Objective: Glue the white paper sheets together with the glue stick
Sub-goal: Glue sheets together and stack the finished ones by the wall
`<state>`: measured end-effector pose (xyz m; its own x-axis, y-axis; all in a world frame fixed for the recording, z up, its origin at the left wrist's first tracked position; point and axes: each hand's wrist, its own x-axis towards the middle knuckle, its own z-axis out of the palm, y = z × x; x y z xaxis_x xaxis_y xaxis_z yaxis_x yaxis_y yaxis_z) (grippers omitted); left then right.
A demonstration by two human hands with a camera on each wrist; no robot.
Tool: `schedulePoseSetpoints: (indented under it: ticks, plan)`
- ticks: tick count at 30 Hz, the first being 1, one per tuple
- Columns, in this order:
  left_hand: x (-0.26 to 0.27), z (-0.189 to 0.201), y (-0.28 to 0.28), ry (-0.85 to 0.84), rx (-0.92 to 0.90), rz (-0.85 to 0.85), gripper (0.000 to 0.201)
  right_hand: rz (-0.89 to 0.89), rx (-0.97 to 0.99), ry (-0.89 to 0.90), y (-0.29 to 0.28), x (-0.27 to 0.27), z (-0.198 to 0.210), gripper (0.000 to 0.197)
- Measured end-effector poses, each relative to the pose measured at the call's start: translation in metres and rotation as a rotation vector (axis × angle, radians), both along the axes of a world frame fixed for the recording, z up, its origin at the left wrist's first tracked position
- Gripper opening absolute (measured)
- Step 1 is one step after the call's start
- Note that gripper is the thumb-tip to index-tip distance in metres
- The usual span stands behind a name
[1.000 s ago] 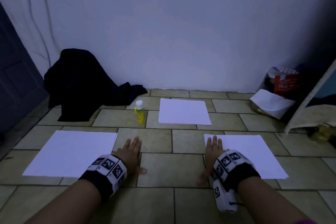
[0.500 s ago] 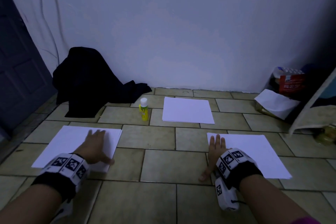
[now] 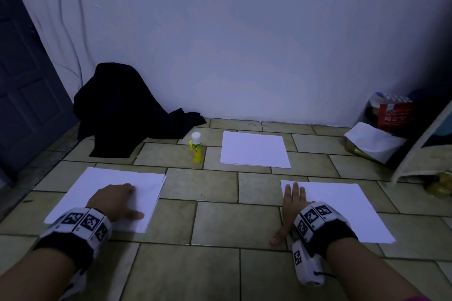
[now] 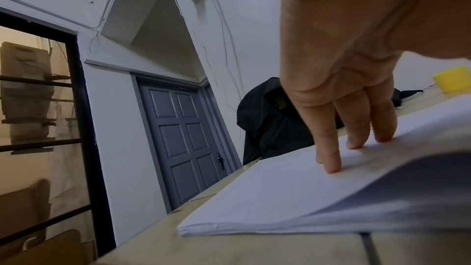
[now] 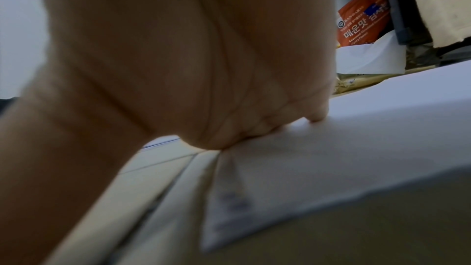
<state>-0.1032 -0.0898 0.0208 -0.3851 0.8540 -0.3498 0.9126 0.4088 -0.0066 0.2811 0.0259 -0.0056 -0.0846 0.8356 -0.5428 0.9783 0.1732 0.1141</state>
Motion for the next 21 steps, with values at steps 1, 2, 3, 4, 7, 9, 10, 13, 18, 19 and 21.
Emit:
schedulePoseSetpoints:
  ticks: [1,2,3,4,7,9,10,13,18,19,21]
  plan:
    - [0.0,0.001,0.0,0.01,-0.006,-0.008,0.084,0.0,-0.004,-0.002,0.0,0.0,0.001,0.157]
    - [0.001,0.001,0.001,0.016,-0.015,-0.019,0.083,0.001,-0.005,-0.007,-0.001,0.0,0.002,0.156]
    - [0.001,0.002,0.001,0.01,-0.026,-0.023,0.081,0.004,-0.008,-0.016,-0.001,-0.001,0.004,0.155]
    - [0.001,0.003,0.001,0.003,-0.037,-0.024,0.08,0.008,-0.012,-0.026,-0.001,-0.001,0.005,0.155]
    - [0.002,0.006,0.0,-0.018,-0.066,-0.016,0.076,0.013,-0.025,-0.039,-0.001,-0.003,0.006,0.154]
    - [0.001,0.006,-0.001,-0.037,-0.083,-0.012,0.074,0.014,-0.018,-0.046,-0.001,-0.003,0.006,0.154]
    - [0.001,0.007,-0.002,-0.043,-0.088,-0.015,0.073,0.016,-0.014,-0.05,-0.001,-0.003,0.007,0.154]
    - [0.001,0.002,-0.002,-0.03,-0.091,-0.055,0.069,0.021,-0.017,-0.053,-0.002,-0.004,0.007,0.154]
    - [0.012,0.003,-0.006,0.161,-0.218,-0.269,0.056,0.019,-0.016,-0.05,-0.002,-0.004,0.009,0.153]
    - [0.013,0.002,-0.007,0.175,-0.241,-0.283,0.056,0.017,-0.02,-0.043,-0.002,-0.004,0.009,0.153]
    - [0.012,-0.007,-0.008,0.146,-0.23,-0.236,0.06,0.014,-0.026,-0.035,-0.002,-0.003,0.009,0.154]
